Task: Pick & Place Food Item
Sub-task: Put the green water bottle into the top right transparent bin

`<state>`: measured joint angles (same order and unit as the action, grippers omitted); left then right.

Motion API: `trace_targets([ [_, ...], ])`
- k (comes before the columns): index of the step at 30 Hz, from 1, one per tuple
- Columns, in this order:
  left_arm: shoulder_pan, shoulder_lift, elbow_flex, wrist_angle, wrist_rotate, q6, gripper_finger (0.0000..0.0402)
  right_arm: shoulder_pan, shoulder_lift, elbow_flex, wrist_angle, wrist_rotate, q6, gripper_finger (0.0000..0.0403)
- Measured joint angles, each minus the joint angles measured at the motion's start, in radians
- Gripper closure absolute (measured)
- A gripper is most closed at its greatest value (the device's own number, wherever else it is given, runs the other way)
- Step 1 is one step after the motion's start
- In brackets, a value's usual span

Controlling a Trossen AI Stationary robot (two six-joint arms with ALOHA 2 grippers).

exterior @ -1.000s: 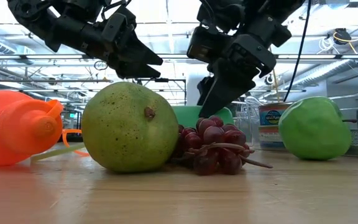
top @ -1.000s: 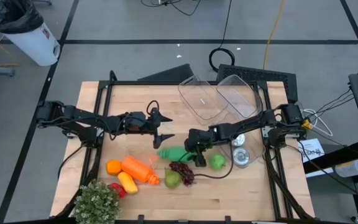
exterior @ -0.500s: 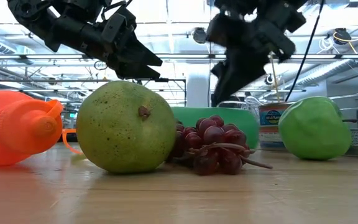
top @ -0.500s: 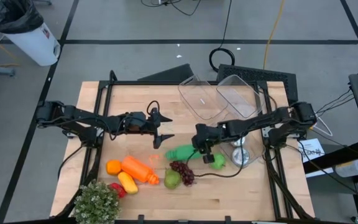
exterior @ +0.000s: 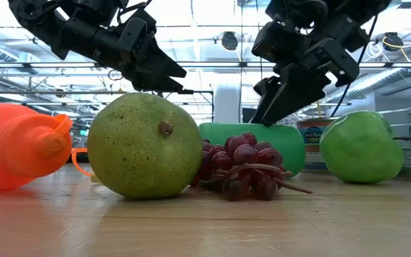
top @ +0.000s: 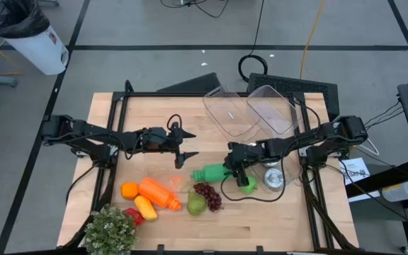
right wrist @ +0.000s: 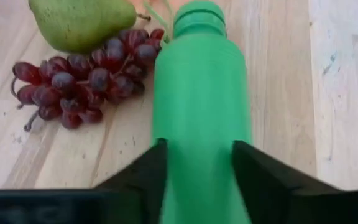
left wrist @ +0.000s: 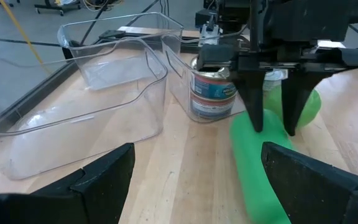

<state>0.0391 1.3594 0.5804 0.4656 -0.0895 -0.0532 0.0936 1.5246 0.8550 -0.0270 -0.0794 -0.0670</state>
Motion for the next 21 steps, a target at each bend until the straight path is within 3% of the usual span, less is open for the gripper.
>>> trace_targets([
  [6, 0.000, 0.000, 0.000, 0.000, 0.000, 0.003, 0.0050, 0.016, 0.000, -0.022, 0.004, -0.002, 0.005, 0.0084],
  [10, 0.000, 0.000, 0.000, 0.000, 0.000, 0.005, 0.0050, 0.038, 0.011, -0.022, 0.005, 0.044, -0.023, 0.0018],
  [13, 0.000, 0.000, 0.000, 0.001, -0.001, 0.005, 0.0050, 0.039, 0.017, -0.023, -0.008, 0.105, -0.006, 0.0007],
  [21, 0.000, 0.000, 0.000, 0.002, -0.016, 0.005, 0.0050, 0.025, 0.133, -0.022, 0.010, 0.104, 0.025, 0.0024],
])
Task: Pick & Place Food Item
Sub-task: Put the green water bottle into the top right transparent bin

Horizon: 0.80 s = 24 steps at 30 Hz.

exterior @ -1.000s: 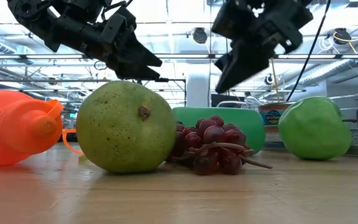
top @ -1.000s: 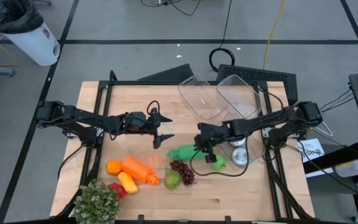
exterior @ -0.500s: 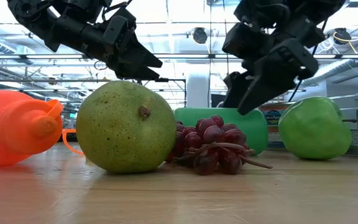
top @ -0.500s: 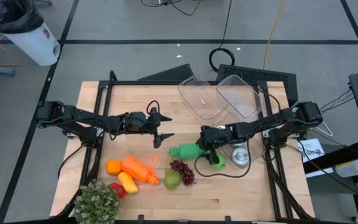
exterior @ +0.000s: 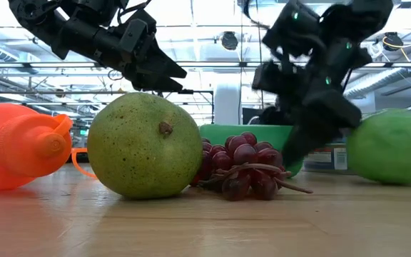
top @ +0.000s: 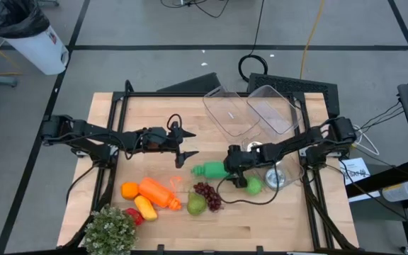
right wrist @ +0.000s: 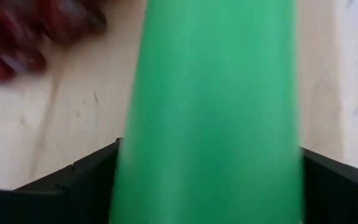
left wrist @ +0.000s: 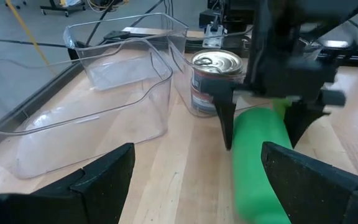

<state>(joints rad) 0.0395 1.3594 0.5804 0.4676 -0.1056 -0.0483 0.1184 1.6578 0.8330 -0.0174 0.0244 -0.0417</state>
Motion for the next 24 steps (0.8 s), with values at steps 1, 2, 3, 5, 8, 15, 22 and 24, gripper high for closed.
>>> trace_targets([
  [1, 0.000, 0.000, 0.000, 0.000, 0.000, 0.000, 0.0050, 0.000, 0.010, 0.000, -0.003, -0.001, 0.002, 0.0025],
  [2, 0.000, 0.000, 0.000, -0.001, -0.001, 0.000, 0.0050, -0.002, 0.017, 0.002, -0.002, -0.001, 0.002, 0.0025],
  [3, 0.001, 0.000, 0.000, -0.003, 0.000, 0.000, 0.0050, -0.004, 0.020, 0.005, 0.002, -0.001, 0.002, 0.0025],
  [5, 0.002, 0.000, 0.000, -0.002, -0.001, 0.000, 0.0050, -0.005, 0.019, 0.006, 0.012, 0.000, -0.013, 0.0027],
  [8, 0.002, 0.000, 0.000, -0.003, -0.001, 0.000, 0.0050, -0.006, 0.005, 0.007, 0.037, 0.001, -0.046, 0.0042],
  [15, 0.002, 0.000, 0.000, -0.006, -0.001, -0.001, 0.0050, -0.006, -0.071, 0.006, 0.081, 0.000, -0.083, 0.0129],
  [22, 0.002, 0.000, 0.000, -0.010, -0.006, -0.005, 0.0050, -0.005, -0.240, 0.008, 0.022, 0.076, -0.080, 0.0133],
  [24, 0.004, -0.001, 0.001, -0.011, -0.018, -0.004, 0.0050, -0.003, -0.309, 0.007, -0.040, 0.153, -0.073, 0.0133],
])
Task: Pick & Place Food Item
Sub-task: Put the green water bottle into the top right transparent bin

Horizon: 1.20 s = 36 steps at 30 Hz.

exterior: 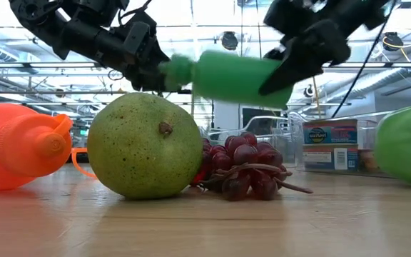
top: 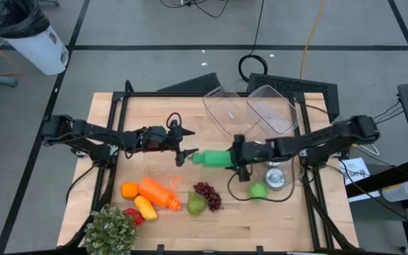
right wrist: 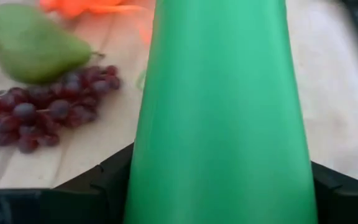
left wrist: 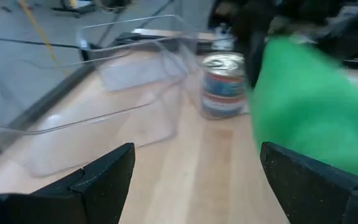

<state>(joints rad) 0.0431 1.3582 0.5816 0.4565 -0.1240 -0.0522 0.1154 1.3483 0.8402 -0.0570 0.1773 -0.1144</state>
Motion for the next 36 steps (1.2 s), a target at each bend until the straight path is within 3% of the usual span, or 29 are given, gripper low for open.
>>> trace_targets([
  [3, 0.001, 0.000, 0.000, -0.008, -0.018, -0.003, 0.0051, -0.008, -0.112, 0.000, -0.112, 0.133, 0.029, 0.0134],
  [8, -0.005, 0.004, -0.002, -0.028, -0.003, -0.004, 0.0050, -0.061, -0.272, -0.003, -0.306, 0.454, 0.153, 0.0134],
  [10, -0.001, 0.001, -0.001, -0.016, -0.005, -0.007, 0.0050, -0.091, -0.326, -0.017, -0.367, 0.500, 0.179, 0.0133],
  [17, -0.002, 0.001, -0.001, -0.019, -0.008, -0.005, 0.0050, -0.297, -0.456, -0.093, -0.476, 0.503, 0.234, 0.0137],
  [26, -0.002, 0.001, -0.001, -0.020, -0.008, -0.001, 0.0050, -0.629, -0.476, -0.211, -0.527, 0.482, 0.233, 0.0138],
  [33, -0.002, 0.001, -0.001, -0.019, -0.008, 0.014, 0.0050, -0.735, -0.472, -0.255, -0.525, 0.442, 0.197, 0.0137],
  [36, -0.002, 0.001, -0.001, -0.019, -0.008, 0.013, 0.0050, -0.758, -0.472, -0.275, -0.513, 0.378, 0.150, 0.0136],
])
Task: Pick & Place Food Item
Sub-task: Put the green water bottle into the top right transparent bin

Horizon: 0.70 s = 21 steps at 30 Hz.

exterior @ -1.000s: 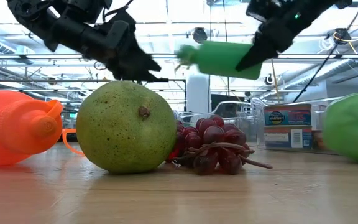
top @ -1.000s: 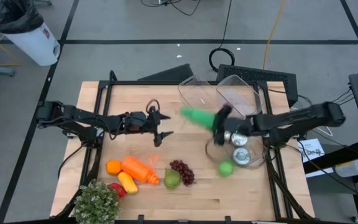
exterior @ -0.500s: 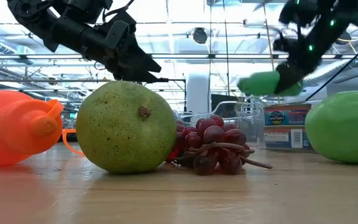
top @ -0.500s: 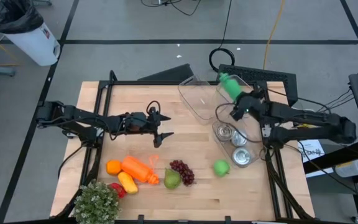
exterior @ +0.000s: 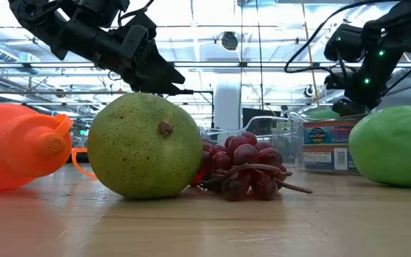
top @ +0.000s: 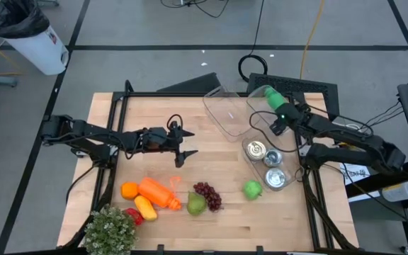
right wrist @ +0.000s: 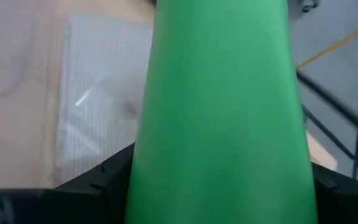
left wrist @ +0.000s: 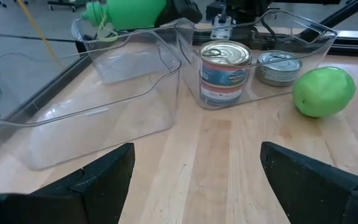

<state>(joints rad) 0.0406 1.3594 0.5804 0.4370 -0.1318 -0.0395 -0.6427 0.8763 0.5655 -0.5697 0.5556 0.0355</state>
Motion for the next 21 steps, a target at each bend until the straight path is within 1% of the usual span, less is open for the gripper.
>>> trace_targets([
  [6, 0.000, 0.000, 0.000, 0.000, 0.000, -0.008, 0.0050, -0.006, -0.001, -0.044, 0.081, -0.006, -0.075, 0.0102],
  [9, 0.000, 0.000, 0.000, 0.000, 0.000, -0.008, 0.0050, -0.006, -0.001, -0.049, 0.093, -0.006, -0.074, 0.0092],
  [21, 0.000, 0.000, 0.000, 0.000, 0.000, -0.009, 0.0050, -0.006, 0.000, -0.050, 0.100, -0.007, -0.093, 0.0086],
])
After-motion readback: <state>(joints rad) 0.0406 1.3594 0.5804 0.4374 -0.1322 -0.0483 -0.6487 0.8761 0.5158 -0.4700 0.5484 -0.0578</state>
